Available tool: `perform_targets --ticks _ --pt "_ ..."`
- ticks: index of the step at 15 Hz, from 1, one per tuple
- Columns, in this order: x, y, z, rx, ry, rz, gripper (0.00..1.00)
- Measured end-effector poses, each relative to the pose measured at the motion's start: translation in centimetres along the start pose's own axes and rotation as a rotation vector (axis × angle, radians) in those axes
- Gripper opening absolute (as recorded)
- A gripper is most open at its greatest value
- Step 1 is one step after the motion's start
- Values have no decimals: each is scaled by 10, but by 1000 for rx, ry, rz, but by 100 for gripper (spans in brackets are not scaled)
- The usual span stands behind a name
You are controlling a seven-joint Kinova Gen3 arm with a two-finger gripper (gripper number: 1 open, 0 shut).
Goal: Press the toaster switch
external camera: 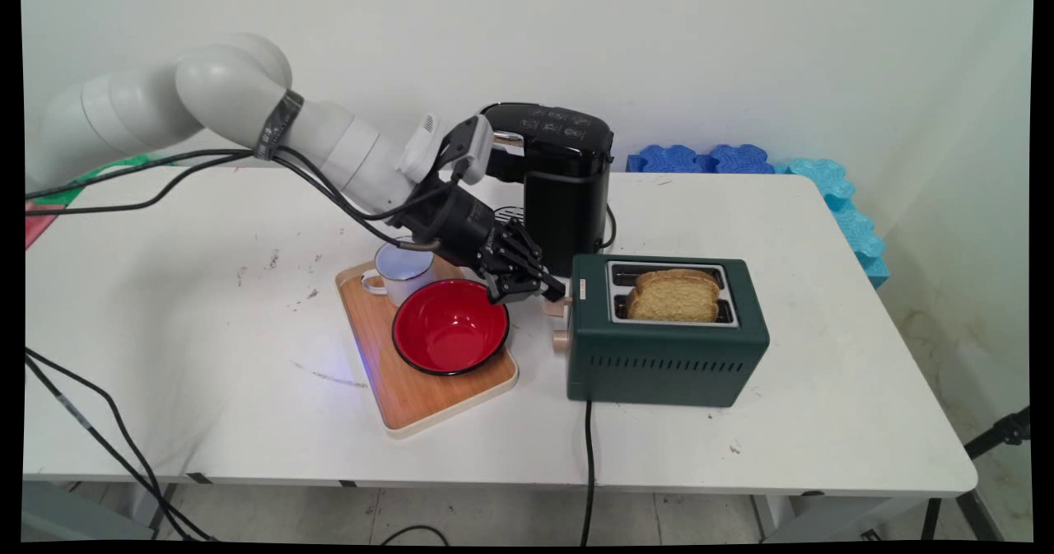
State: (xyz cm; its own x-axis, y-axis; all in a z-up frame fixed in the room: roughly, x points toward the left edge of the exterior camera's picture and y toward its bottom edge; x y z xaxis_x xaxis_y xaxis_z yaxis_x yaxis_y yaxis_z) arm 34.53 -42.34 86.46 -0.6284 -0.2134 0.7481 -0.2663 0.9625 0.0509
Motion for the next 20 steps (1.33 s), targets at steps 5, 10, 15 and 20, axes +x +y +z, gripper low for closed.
perform_targets --ticks 5,10,15,20 --pt "-3 1 7 -4 3 4 0" --pt "-10 1 11 -4 0 4 0" --pt "-20 0 16 -3 -3 -10 0" --pt "-27 -1 22 4 -2 -21 0"
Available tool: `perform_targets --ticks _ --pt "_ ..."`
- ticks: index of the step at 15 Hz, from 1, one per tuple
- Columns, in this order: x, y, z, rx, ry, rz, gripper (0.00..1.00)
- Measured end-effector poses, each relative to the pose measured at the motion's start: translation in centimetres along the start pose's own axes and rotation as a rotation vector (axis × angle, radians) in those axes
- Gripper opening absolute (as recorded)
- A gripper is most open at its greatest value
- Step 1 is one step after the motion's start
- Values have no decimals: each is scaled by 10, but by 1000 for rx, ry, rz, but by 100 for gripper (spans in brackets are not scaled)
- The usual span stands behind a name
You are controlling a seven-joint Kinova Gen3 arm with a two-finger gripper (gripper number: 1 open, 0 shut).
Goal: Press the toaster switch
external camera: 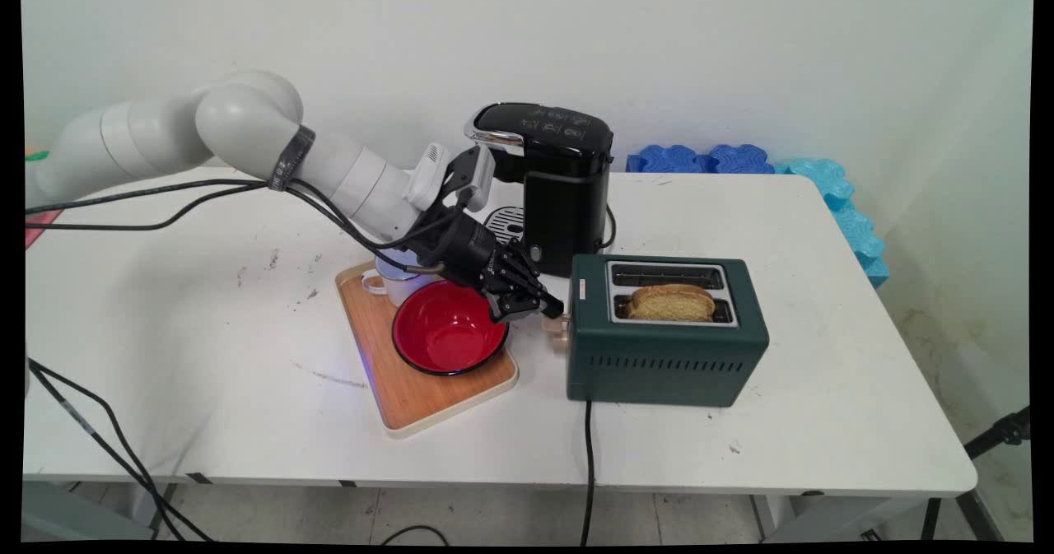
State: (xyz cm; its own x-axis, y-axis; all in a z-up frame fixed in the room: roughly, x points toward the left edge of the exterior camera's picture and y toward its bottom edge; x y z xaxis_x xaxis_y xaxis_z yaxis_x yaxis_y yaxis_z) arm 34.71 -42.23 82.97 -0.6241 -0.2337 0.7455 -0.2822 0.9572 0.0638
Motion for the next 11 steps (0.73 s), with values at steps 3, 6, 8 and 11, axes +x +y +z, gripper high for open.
perform_targets --ticks 3,6,8,11 --pt "-4 -1 3 4 1 -4 0" --pt "-6 -2 4 5 0 -6 0" --pt "-8 -2 5 6 -1 -8 0" --pt "-11 -2 6 6 -2 -11 0"
